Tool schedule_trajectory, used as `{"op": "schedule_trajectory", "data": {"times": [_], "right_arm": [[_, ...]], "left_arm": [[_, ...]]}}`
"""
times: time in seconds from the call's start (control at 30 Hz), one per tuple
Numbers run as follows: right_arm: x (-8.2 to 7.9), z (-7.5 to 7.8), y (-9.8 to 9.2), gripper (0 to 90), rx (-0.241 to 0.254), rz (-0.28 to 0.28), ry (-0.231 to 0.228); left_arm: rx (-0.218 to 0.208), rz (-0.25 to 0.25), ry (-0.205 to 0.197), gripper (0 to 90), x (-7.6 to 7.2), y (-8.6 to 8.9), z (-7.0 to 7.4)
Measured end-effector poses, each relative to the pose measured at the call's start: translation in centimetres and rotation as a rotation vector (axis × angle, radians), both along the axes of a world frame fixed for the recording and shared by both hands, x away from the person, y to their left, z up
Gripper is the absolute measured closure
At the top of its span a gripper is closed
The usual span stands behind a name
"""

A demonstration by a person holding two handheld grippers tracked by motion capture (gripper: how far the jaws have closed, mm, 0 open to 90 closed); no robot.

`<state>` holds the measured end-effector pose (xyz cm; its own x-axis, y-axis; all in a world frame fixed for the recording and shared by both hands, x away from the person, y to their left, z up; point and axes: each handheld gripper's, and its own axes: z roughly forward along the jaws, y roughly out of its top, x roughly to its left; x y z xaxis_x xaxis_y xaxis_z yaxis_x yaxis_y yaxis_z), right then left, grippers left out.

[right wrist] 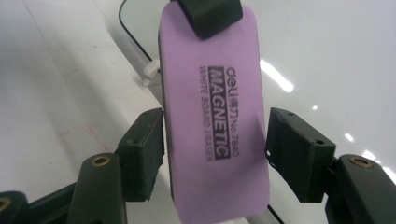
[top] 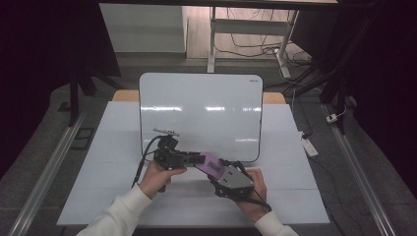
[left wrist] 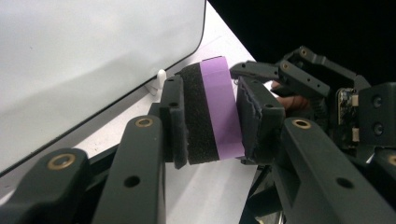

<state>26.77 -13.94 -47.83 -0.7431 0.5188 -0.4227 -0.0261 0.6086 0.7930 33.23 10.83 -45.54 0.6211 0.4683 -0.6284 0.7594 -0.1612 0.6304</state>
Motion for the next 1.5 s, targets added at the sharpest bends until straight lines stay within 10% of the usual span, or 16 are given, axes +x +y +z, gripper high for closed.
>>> {"op": "schedule_trajectory", "data": {"times": [0.33,0.53,0.9,1.17,1.5], "right_arm": [[-1.4,-0.6,1.0,37.7,-0.085,-0.055,-0.138],[-2.3,-1.8,1.9,43.4,-0.226,-0.151,-0.364],[-2.4,-2.9,2.6,55.3,-0.385,-0.260,-0.559],[-2.4,-1.9,1.8,64.3,-0.358,-0.242,-0.526],[-2.1,-0.4,0.5,65.6,-0.221,-0.233,-0.380]], "left_arm": [[-0.052,0.032,0.045,64.3,0.4,-0.2,0.0],[-0.101,0.043,0.084,64.3,0.8,-0.6,0.0],[-0.126,0.072,0.097,63.7,0.9,-1.2,0.2],[-0.136,0.084,0.032,43.1,0.5,-1.1,0.6],[-0.087,0.091,-0.177,28.1,-1.5,0.5,1.8]]}}
